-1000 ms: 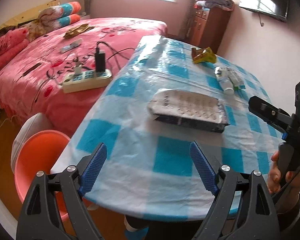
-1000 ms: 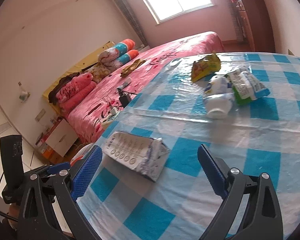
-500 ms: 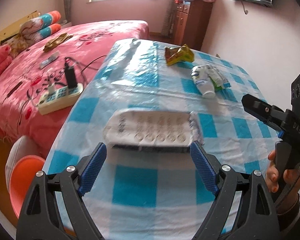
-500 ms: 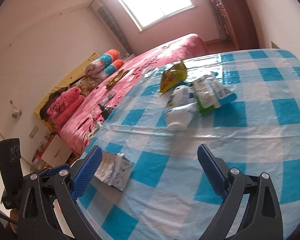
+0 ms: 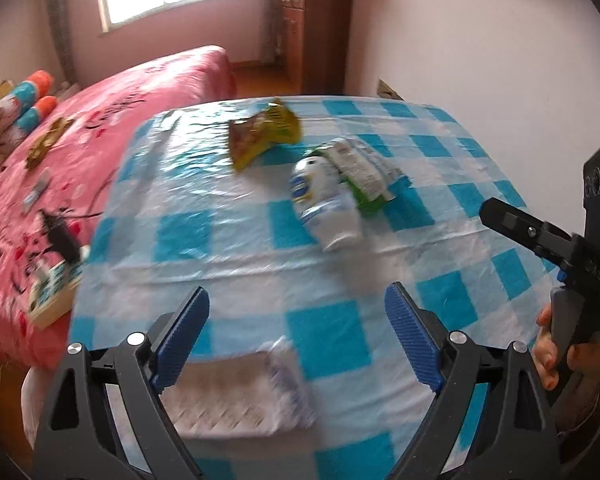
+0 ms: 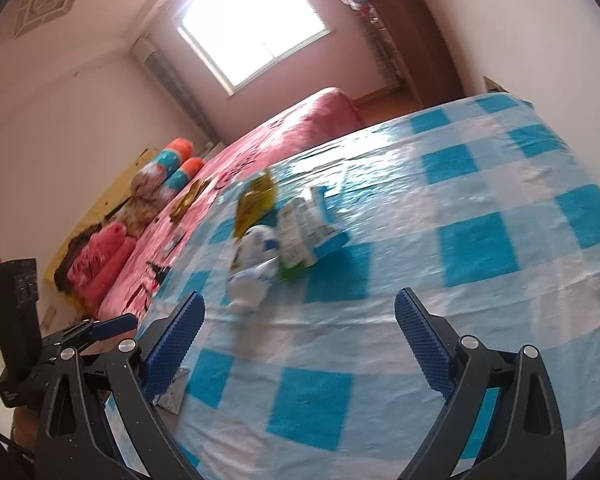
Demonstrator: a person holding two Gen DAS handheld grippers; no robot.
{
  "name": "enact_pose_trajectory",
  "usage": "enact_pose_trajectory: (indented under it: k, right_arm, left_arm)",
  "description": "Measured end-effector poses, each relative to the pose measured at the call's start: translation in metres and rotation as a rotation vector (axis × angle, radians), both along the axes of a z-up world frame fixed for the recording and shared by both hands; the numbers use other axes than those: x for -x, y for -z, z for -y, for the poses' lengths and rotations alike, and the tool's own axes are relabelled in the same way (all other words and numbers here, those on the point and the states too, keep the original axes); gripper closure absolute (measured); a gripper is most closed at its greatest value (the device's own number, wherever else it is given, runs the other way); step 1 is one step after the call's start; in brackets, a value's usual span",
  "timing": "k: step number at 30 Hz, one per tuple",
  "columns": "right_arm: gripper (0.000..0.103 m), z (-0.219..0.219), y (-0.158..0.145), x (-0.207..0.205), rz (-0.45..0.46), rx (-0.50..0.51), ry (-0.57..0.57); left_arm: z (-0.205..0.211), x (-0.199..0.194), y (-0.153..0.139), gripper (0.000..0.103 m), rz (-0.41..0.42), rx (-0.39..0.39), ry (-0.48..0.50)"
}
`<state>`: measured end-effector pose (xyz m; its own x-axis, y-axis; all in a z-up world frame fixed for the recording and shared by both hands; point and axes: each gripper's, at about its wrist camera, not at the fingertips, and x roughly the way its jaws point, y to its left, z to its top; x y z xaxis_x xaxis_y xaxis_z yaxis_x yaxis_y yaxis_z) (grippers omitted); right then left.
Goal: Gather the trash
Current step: 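Grasp the white Magic Day bottle with the left tool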
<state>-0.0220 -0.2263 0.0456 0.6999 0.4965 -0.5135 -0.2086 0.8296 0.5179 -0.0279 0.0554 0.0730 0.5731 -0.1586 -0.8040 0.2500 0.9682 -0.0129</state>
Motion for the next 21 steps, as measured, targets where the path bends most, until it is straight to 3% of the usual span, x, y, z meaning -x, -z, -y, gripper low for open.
enact_pose_trajectory:
  k: [8, 21]
  right_arm:
    - [0.008, 0.020, 0.002, -0.002, -0.003, -0.001, 0.030]
    - [0.008, 0.030, 0.006, -0.006, -0.012, -0.009, 0.019]
  left_arm:
    - [0.026, -0.057, 0.018, 0.013, -0.094, 0.099, -0.002]
    - [0.040, -0.102, 0.045, 0.013, -0.144, 0.071, -0.050]
